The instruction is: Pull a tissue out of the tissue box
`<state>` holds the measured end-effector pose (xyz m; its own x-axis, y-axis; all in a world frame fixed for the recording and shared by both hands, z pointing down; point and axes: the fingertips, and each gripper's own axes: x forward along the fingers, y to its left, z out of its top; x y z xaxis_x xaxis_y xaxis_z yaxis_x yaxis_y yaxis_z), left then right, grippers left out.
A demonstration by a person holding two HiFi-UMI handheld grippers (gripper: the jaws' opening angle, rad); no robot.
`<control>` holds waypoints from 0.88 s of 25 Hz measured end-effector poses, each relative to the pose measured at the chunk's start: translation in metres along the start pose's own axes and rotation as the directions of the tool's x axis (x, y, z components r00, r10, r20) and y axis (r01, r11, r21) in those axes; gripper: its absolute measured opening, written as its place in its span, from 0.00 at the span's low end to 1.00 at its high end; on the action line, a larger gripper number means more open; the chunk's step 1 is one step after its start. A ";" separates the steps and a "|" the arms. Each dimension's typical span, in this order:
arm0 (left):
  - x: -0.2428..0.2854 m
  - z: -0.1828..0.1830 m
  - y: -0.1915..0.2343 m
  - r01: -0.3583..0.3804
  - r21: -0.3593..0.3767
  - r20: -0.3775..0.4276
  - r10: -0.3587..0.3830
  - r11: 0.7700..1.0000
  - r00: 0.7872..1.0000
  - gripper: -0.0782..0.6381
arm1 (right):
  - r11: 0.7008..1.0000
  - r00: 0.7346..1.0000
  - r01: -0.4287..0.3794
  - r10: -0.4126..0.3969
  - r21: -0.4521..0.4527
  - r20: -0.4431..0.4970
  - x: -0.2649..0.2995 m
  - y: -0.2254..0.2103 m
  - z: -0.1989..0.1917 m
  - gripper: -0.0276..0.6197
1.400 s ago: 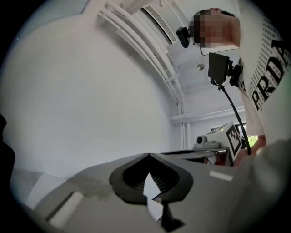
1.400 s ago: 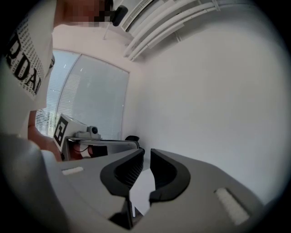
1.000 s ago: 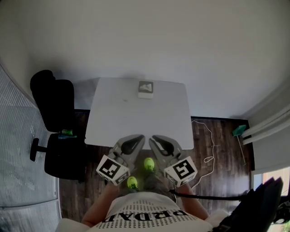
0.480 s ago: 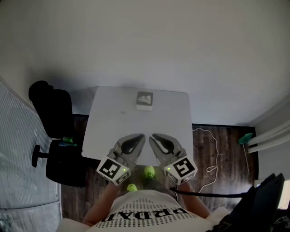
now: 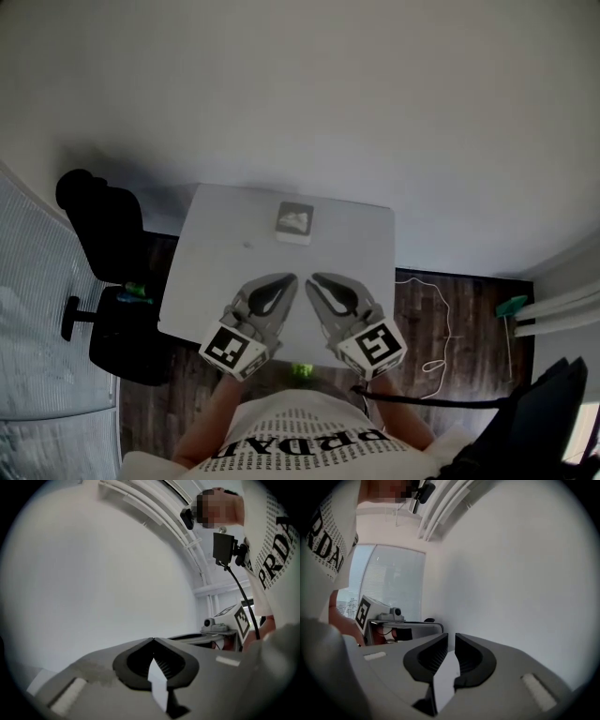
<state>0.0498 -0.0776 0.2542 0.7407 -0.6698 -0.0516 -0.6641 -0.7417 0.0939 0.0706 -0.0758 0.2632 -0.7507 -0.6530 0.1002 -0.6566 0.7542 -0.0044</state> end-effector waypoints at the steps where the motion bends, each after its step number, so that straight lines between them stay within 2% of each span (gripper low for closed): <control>1: 0.004 0.001 0.002 -0.009 -0.004 0.008 0.009 1.000 1.000 0.10 | 1.000 1.000 -0.005 0.005 -0.009 -0.002 0.003 -0.005 0.000 0.11; 6: 0.014 -0.008 0.017 -0.037 -0.006 -0.011 0.037 0.999 0.999 0.10 | 0.999 1.000 -0.028 0.028 -0.023 -0.008 0.016 -0.018 0.001 0.11; 9: 0.021 -0.006 0.029 -0.045 -0.023 0.004 0.045 0.999 0.999 0.10 | 0.999 0.999 -0.040 0.039 -0.026 -0.022 0.029 -0.023 -0.002 0.11; 17: 0.034 -0.013 0.063 -0.003 -0.003 -0.009 0.003 1.000 1.000 0.10 | 0.998 0.998 -0.036 0.033 -0.053 -0.053 0.065 -0.033 -0.007 0.14; 22: 0.050 -0.018 0.086 0.000 -0.043 0.013 0.000 0.999 1.000 0.10 | 0.997 0.995 -0.040 0.033 -0.072 -0.089 0.089 -0.050 -0.023 0.14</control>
<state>0.0313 -0.1742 0.2776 0.7391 -0.6705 -0.0647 -0.6590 -0.7396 0.1370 0.0379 -0.1698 0.2949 -0.7628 -0.6186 0.1885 -0.6192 0.7827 0.0629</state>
